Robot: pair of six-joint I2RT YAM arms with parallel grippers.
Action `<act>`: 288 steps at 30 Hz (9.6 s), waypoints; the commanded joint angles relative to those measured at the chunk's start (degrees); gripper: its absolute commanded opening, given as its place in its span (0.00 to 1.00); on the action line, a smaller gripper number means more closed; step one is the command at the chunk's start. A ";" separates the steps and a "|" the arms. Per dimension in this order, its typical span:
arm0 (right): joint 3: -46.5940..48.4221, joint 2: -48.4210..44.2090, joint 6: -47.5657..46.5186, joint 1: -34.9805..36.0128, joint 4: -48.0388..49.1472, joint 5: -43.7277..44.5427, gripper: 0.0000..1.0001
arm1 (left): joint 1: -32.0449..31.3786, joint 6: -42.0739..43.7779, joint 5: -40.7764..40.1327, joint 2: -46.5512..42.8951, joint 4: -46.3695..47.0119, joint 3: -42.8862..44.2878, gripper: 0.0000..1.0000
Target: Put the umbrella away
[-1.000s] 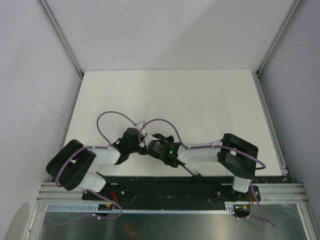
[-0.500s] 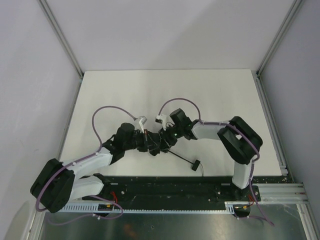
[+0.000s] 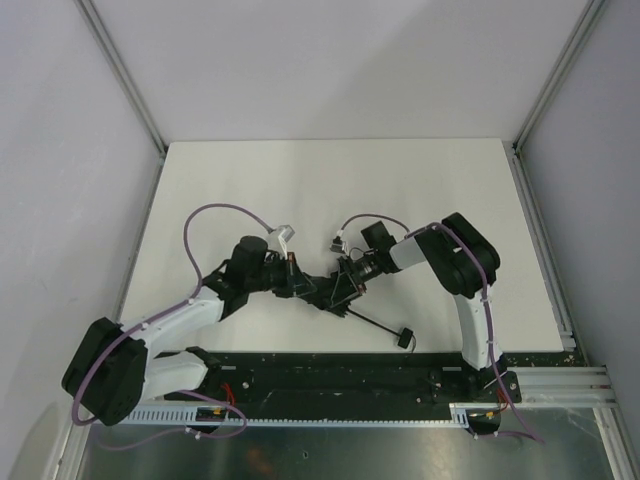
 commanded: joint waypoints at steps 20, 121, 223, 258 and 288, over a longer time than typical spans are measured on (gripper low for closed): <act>2.01 8.94 1.22 -2.95 -10.93 12.56 0.00 | 0.59 -0.75 -1.90 -0.66 5.26 -5.33 0.00; -9.34 -7.68 58.76 2.23 62.84 0.37 0.00 | 1.58 -2.57 11.34 -9.14 0.43 7.86 0.00; -11.45 -39.40 -64.17 35.70 -9.21 94.28 0.97 | -5.86 -1.56 -3.31 10.77 19.30 -13.35 0.00; 3.90 -17.01 -22.57 11.08 -16.91 28.87 0.00 | 1.88 -8.59 9.92 -10.98 16.19 -6.15 0.00; -13.93 -11.66 84.21 -5.88 86.26 0.96 0.00 | -2.91 7.14 3.34 -22.20 -11.09 4.77 0.00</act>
